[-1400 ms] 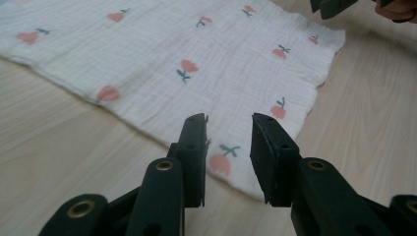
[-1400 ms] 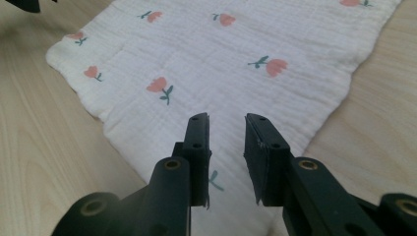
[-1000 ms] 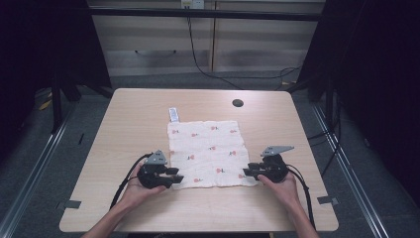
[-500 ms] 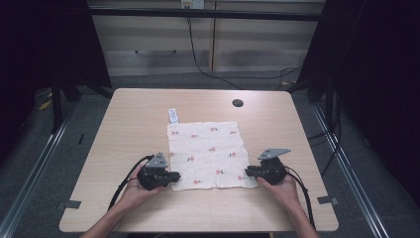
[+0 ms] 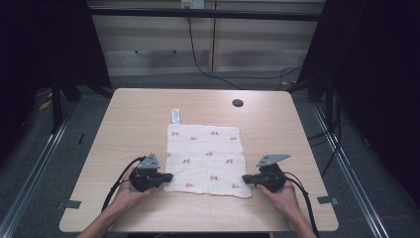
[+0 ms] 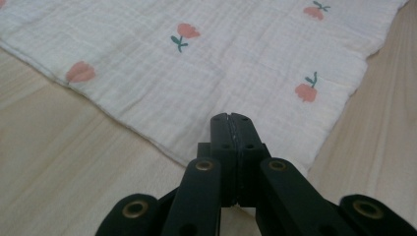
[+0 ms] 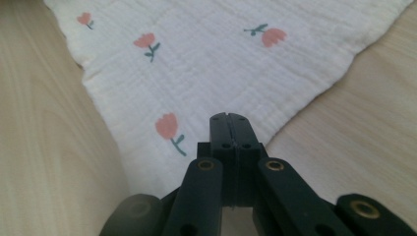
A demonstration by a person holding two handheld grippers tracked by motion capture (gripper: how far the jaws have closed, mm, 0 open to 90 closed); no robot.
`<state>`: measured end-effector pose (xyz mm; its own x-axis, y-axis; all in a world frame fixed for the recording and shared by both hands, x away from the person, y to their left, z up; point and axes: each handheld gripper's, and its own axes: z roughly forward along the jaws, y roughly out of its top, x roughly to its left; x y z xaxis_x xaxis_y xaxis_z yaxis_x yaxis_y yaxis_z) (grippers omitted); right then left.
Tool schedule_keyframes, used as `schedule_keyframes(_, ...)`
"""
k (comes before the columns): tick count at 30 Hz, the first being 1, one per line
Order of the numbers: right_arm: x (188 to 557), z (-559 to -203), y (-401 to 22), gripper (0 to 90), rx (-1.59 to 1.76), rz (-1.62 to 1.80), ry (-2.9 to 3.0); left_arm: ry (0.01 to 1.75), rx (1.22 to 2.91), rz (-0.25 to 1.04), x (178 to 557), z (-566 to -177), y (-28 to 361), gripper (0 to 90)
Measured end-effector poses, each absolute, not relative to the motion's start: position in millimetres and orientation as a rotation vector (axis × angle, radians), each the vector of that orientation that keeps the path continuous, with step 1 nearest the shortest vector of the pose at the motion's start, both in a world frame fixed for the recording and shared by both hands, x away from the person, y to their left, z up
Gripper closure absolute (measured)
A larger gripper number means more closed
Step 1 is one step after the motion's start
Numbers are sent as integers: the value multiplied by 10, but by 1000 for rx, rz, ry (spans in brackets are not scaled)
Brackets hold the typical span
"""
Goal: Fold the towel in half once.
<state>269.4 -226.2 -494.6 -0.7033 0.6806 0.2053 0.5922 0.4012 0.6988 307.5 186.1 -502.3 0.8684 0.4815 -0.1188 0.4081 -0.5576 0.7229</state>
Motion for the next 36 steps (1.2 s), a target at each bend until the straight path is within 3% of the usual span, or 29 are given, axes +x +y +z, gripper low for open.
schedule_keyframes(10, 2618, -4923, -2252, 899, 1134, 1228, 2529, 642, 2252, 119, 3021, -5003, 1868, 896)
schedule_keyframes(16, 2822, -4952, -2212, 663, 1169, 1232, 2482, 642, 2246, 101, 3046, -5007, 1865, 896)
schedule_keyframes(21, 2878, -5014, -2142, 602, 1161, 1150, 2477, 645, 2243, 95, 3054, -5010, 1876, 895)
schedule_keyframes(28, 2848, -5019, -2144, 857, 1123, 1113, 2481, 650, 2239, 89, 3056, -5013, 1880, 895)
schedule_keyframes(36, 2727, -5011, -2192, 900, 1149, 1135, 2505, 638, 2243, 74, 2956, -5008, 1902, 895)
